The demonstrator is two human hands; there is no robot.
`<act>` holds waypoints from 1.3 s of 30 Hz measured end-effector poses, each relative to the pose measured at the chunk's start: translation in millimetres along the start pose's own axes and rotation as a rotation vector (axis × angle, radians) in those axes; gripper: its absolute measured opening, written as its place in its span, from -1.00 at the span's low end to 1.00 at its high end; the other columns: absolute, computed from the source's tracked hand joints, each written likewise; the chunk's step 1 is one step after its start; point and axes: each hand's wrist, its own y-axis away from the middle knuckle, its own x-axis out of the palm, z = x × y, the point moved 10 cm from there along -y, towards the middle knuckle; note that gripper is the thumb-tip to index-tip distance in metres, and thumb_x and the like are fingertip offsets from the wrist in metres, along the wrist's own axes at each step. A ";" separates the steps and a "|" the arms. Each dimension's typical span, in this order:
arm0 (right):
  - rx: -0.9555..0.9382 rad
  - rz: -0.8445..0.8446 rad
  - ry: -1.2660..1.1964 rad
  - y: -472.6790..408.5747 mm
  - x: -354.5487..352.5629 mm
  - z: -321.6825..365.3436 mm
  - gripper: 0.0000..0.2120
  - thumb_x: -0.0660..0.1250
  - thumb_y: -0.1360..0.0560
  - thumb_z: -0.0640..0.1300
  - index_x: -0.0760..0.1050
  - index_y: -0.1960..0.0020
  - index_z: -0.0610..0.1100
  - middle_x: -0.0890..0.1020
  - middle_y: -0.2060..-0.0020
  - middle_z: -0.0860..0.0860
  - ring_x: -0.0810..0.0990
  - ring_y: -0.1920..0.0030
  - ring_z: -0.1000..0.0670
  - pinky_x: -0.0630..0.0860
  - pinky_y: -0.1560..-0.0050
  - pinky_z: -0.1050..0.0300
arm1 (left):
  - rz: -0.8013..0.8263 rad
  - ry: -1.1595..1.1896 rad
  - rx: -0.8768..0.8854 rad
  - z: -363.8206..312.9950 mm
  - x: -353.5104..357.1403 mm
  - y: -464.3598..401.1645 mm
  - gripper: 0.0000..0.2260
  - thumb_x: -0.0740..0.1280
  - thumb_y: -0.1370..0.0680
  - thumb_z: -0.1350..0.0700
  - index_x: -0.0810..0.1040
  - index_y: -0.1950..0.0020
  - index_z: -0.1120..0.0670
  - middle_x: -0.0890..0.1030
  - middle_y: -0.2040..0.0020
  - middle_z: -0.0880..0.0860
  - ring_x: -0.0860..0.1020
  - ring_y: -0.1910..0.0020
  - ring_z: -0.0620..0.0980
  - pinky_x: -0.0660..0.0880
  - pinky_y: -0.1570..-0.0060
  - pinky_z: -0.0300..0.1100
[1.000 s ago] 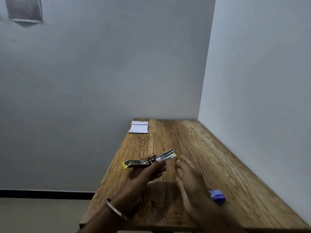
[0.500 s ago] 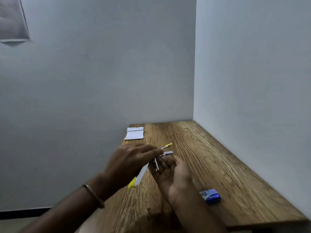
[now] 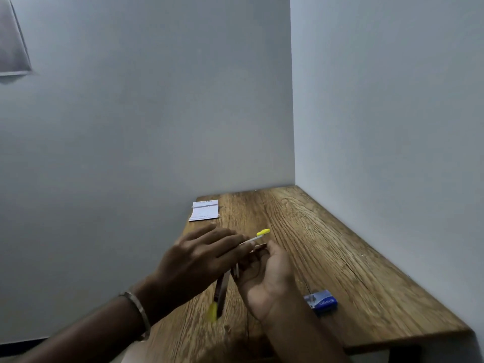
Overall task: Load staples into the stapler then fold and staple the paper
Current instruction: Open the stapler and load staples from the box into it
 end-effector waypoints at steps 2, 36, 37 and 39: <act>-0.003 -0.025 -0.020 0.5 -1.9 -0.2 -0.57 0.04 -0.67 -0.06 0.57 -0.01 -0.33 0.66 0.17 -0.22 0.64 0.18 -0.11 0.55 0.11 0.04 | 0.005 -0.023 0.025 -4.1 0.5 -2.5 -0.71 0.17 -0.68 0.18 0.67 -0.20 0.03 0.71 -0.07 -0.04 0.66 -0.06 -0.05 0.54 -0.07 -0.13; -0.336 0.136 1.524 -43.3 -46.3 142.3 -0.40 0.12 -0.56 -0.52 0.26 -0.48 -0.06 0.55 -0.34 -0.08 0.53 -0.32 0.03 0.54 -0.16 0.25 | 0.109 1.735 -1.739 0.3 121.6 125.7 -0.73 0.47 -0.41 0.00 0.73 -0.06 0.07 0.73 -0.08 0.08 0.71 -0.05 0.01 0.55 -0.01 -0.07; -0.355 0.181 1.650 -44.0 -47.7 141.1 -0.36 0.12 -0.57 -0.49 0.19 -0.52 0.01 0.53 -0.37 -0.03 0.49 -0.37 0.06 0.48 -0.13 0.34 | 0.124 1.750 -1.728 -0.7 121.9 124.2 -0.76 0.47 -0.42 0.00 0.73 -0.05 0.05 0.73 -0.08 0.08 0.71 -0.05 0.01 0.55 -0.01 -0.07; -0.352 0.241 1.814 -45.9 -56.8 137.1 -0.33 0.12 -0.59 -0.43 0.11 -0.55 0.11 0.48 -0.41 0.04 0.41 -0.43 0.10 0.38 -0.20 0.38 | 0.146 1.771 -1.711 -2.8 122.7 121.7 -0.77 0.46 -0.42 0.00 0.74 -0.03 0.04 0.73 -0.09 0.09 0.71 -0.05 0.01 0.56 0.00 -0.08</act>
